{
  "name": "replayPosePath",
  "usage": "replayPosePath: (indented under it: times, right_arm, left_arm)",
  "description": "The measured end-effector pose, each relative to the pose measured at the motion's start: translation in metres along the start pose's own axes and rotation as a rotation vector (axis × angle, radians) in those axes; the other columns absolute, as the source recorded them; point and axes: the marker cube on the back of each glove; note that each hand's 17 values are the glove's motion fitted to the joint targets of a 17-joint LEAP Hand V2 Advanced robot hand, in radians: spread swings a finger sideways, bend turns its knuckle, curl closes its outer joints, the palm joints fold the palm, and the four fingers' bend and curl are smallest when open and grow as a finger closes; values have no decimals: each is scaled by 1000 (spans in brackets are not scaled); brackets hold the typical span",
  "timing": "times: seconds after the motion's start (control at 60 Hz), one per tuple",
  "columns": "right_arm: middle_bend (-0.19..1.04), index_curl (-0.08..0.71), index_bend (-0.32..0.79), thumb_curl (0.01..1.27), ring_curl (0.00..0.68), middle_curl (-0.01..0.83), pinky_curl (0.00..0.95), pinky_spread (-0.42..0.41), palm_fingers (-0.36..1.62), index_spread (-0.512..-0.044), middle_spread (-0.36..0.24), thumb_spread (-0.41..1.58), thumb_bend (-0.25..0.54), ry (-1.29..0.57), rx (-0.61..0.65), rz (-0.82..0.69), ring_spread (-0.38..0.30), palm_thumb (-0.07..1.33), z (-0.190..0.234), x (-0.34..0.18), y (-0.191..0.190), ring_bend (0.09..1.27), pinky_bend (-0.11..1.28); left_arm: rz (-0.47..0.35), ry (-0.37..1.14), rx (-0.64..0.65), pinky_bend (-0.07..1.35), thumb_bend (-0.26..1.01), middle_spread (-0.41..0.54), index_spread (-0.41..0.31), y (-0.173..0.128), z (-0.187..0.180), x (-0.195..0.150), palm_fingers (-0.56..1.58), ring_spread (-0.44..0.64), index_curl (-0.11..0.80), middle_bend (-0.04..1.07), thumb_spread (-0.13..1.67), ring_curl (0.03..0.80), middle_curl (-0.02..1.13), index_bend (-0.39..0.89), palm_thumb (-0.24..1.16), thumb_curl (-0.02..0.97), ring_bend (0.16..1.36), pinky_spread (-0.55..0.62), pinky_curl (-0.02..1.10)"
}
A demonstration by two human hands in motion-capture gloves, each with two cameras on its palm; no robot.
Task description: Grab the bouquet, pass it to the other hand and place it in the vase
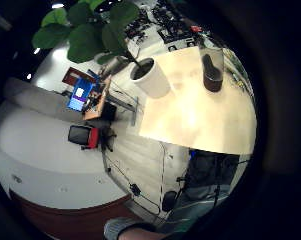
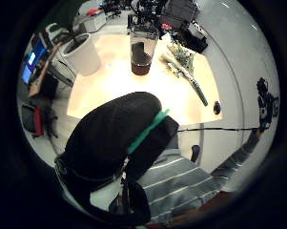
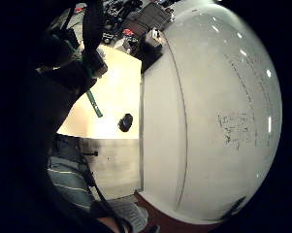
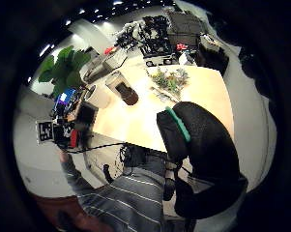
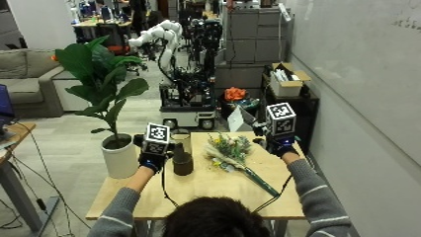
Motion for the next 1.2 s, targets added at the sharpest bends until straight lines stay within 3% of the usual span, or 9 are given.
replayPosePath:
  times: [0.033, 0.117, 0.333, 0.5, 0.6, 0.75, 0.884, 1.034, 1.2]
  right_arm:
    - [314, 16, 14, 70, 128, 107, 120, 122, 805, -157, -7, 501, 235, -3, -8, 4, -13, 366, -1, -2, 3, 537, 507]
    - [364, 60, 29, 102, 241, 191, 219, 171, 750, -215, -9, 789, 258, -14, -11, -3, -23, 427, 2, -8, 4, 607, 553]
    - [415, 76, 53, 157, 318, 298, 284, 190, 725, -248, -7, 1130, 231, -12, -15, -21, -37, 486, 18, -3, -6, 647, 569]
    - [419, 87, 57, 185, 344, 341, 308, 186, 721, -249, -10, 1215, 185, -46, -18, -10, -41, 500, 23, -12, -8, 655, 570]
    - [417, 95, 61, 198, 353, 358, 318, 184, 725, -248, -11, 1238, 159, -15, -54, -3, -41, 513, 38, -13, -17, 653, 567]
    - [411, 101, 60, 214, 365, 378, 328, 178, 725, -244, -12, 1257, 122, 4, -101, 21, -42, 530, 26, -24, 5, 653, 562]
    - [394, 111, 70, 222, 368, 389, 341, 174, 692, -246, -10, 1272, 87, 3, -86, 45, -35, 535, 37, -9, -15, 617, 571]
    - [355, 83, 36, 221, 364, 389, 374, 196, 534, -265, 13, 1274, 20, -69, -118, 109, 4, 487, 17, -7, 0, 582, 679]
    - [302, 78, 50, 222, 355, 380, 387, 236, 410, -255, 61, 1232, -25, -123, -101, 170, 73, 426, 28, 16, -24, 563, 751]
  left_arm:
    - [2, -14, 11, 374, -5, 172, -18, 1, -1, -1, 181, 192, 38, 116, 436, 87, 12, 120, 18, 35, 446, 211, 87]
    - [1, -34, 20, 415, -8, 240, -29, 7, -2, -5, 139, 284, 87, 145, 668, 143, 48, 152, 38, 75, 514, 303, 147]
    - [4, 104, -116, 450, -21, 294, -37, 4, -2, 0, 99, 376, 179, 172, 913, 193, 118, 161, 38, 152, 574, 384, 220]
    - [-17, 263, -140, 459, -8, 294, -38, 1, -2, 7, 103, 386, 225, 177, 994, 211, 159, 166, 77, 199, 592, 386, 254]
    - [-19, 239, -152, 445, -14, 280, -36, 3, 5, 10, 115, 383, 246, 191, 1033, 218, 186, 163, 99, 217, 594, 386, 266]
    - [20, 240, -218, 439, -20, 270, -35, 2, 14, 21, 113, 379, 266, 185, 1058, 229, 215, 155, 101, 233, 597, 386, 282]
    - [39, 272, -217, 441, -23, 267, -34, -5, 18, 31, 106, 380, 278, 179, 1058, 235, 231, 156, 96, 244, 595, 388, 293]
    - [66, 278, -214, 442, -23, 266, -34, -10, 19, 44, 101, 384, 288, 178, 1054, 239, 243, 155, 92, 254, 597, 389, 302]
    - [104, 289, -214, 444, -24, 269, -34, -21, 31, 63, 95, 387, 297, 175, 1047, 245, 253, 157, 83, 259, 596, 390, 310]
